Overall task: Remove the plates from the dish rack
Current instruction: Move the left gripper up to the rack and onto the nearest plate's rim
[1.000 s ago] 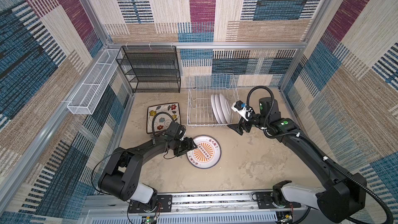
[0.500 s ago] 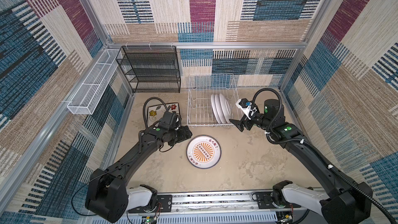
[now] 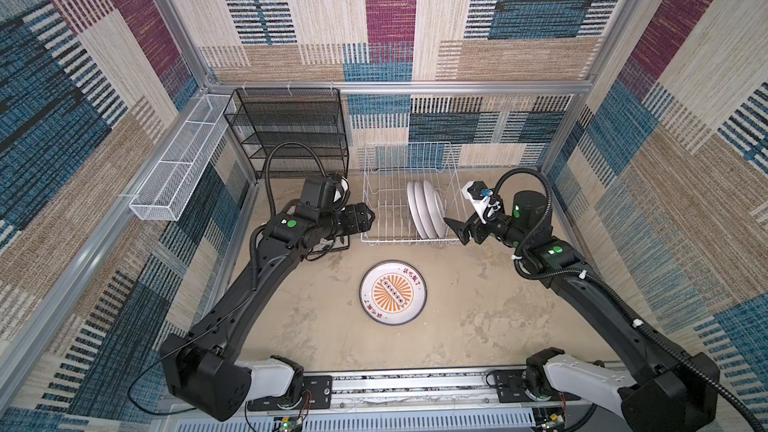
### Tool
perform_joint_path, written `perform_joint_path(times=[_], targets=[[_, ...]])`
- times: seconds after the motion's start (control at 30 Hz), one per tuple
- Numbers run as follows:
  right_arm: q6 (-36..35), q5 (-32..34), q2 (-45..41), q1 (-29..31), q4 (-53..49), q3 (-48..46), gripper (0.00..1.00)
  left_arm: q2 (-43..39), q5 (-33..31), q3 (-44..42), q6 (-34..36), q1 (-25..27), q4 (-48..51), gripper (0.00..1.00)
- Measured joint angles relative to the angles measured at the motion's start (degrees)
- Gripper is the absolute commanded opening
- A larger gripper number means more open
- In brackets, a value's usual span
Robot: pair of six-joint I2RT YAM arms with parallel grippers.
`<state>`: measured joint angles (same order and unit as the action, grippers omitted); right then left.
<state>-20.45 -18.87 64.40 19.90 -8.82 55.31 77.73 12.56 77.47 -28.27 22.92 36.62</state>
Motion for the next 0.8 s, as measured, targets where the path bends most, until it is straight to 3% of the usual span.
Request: perform_joint_path(times=[0.23,0.8], targets=[[1.57,0.02,0.15,0.00,0.83,-0.50,0.99,7.13,3.50,5.92,0.81,1.18,-0.74,0.68],[3.06,0.39,0.76,0.00,1.03,-0.66,0.99,27.43,10.64,19.89,1.40,4.63,-5.07,0.59]])
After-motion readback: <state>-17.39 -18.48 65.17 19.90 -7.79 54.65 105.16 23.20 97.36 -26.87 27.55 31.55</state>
